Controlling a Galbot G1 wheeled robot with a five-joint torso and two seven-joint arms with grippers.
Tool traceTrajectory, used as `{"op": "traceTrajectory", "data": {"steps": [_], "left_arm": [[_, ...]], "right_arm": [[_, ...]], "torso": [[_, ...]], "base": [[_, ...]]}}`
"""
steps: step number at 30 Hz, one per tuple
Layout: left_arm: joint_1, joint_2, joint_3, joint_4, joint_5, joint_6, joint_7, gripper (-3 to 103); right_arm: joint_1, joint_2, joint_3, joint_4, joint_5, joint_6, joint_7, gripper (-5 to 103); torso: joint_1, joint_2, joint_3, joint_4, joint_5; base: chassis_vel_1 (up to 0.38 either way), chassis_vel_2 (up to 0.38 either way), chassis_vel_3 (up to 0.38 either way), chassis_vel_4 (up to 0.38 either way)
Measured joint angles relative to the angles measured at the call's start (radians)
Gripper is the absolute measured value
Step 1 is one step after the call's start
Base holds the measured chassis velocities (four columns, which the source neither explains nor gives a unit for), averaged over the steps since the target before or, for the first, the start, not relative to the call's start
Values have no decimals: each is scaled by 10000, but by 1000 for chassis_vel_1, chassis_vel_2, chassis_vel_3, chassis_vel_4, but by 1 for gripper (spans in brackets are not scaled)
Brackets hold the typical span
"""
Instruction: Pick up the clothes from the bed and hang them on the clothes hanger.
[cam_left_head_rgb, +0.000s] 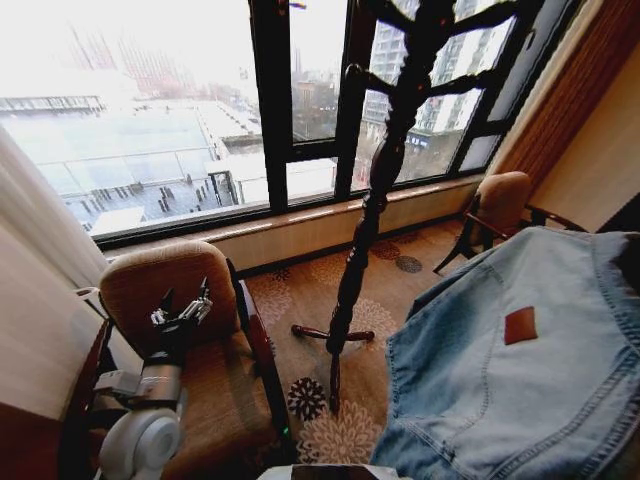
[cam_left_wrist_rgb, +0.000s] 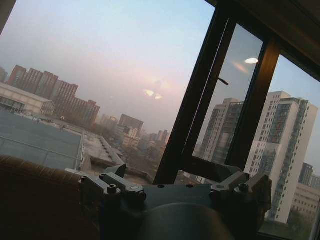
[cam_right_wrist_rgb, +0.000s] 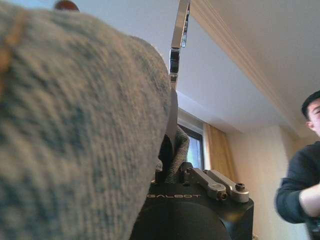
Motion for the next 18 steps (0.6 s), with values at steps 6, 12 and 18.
{"op": "traceTrajectory", "data": {"steps": [6,12,18], "left_arm": [[14,26,-40,32,-30,-51,21,100],[15,63,-105,67,-65,-78,30,100],[13,-9,-52,107,4,-85,40,100]], "right_arm": [[253,-1254,846,-774,816,-335,199,19],[590,-1991,826,-1681,1379,-376,192,19],[1296,-2790,-60,-2230,1543,-308,-135,19]], "torso": [[14,-5,4,5,-1],[10,-4,3,-1,1],[11,-5,4,3,0]], "base": [[0,0,0,0],[0,0,0,0],[0,0,0,0]]}}
